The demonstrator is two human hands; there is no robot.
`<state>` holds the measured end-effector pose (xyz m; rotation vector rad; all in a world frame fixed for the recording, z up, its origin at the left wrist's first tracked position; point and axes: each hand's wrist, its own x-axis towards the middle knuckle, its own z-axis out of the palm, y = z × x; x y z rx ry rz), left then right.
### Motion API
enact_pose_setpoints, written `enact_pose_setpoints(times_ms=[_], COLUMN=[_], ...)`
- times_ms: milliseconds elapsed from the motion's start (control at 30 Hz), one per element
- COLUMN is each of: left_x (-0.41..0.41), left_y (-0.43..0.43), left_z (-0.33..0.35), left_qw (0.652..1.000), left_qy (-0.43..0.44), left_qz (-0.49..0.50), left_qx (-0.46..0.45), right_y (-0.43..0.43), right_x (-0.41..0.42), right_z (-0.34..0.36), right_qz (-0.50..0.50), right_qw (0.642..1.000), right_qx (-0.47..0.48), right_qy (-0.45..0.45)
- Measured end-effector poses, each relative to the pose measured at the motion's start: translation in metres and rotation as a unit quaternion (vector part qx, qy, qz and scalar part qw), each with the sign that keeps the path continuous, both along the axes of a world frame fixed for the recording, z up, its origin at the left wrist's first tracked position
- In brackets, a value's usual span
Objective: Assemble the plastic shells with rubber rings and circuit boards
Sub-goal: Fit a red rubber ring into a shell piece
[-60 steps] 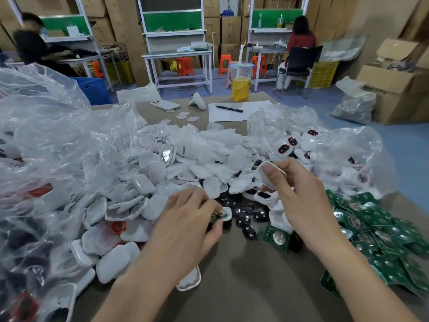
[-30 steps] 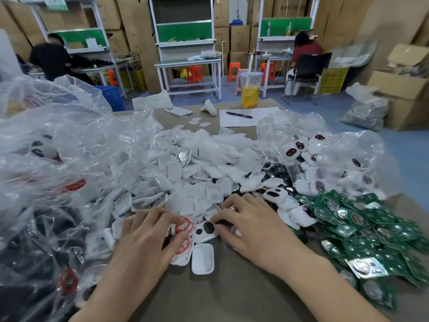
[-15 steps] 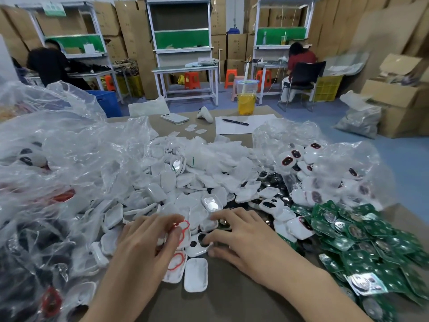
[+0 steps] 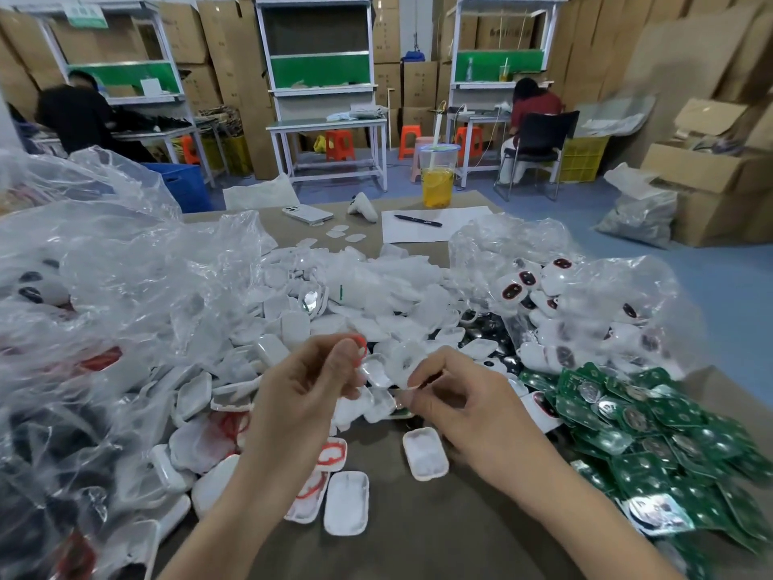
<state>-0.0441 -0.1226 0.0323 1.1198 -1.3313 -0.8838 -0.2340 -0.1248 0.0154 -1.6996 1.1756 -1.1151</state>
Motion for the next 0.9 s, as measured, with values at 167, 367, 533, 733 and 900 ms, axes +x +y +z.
enact_pose_setpoints(times_ms=[167,367,533,733,900], left_x=[-0.018,-0.015,-0.013,-0.016,-0.015], left_y=[0.009,0.006,0.006,0.008,0.008], left_z=[-0.007,-0.008,-0.012,-0.020,-0.012], left_qw=[0.958,0.937,0.996,0.991,1.000], left_qy=[0.214,0.266,0.033,-0.124,0.008], left_qz=[-0.120,-0.133,-0.052,-0.034,0.012], left_qx=[0.145,0.181,0.064,-0.040,0.004], right_y=[-0.003,-0.005,0.003,-0.004,-0.005], right_x=[0.000,0.003,0.009,0.010,0.002], right_z=[-0.007,-0.007,0.000,0.000,0.003], right_qz=[-0.033,-0.044,0.035,0.092,0.027], right_qw=[0.990,0.987,0.998,0.937,0.963], right_qx=[-0.079,-0.101,0.021,0.193,0.158], right_qy=[0.115,0.118,-0.057,-0.278,-0.216])
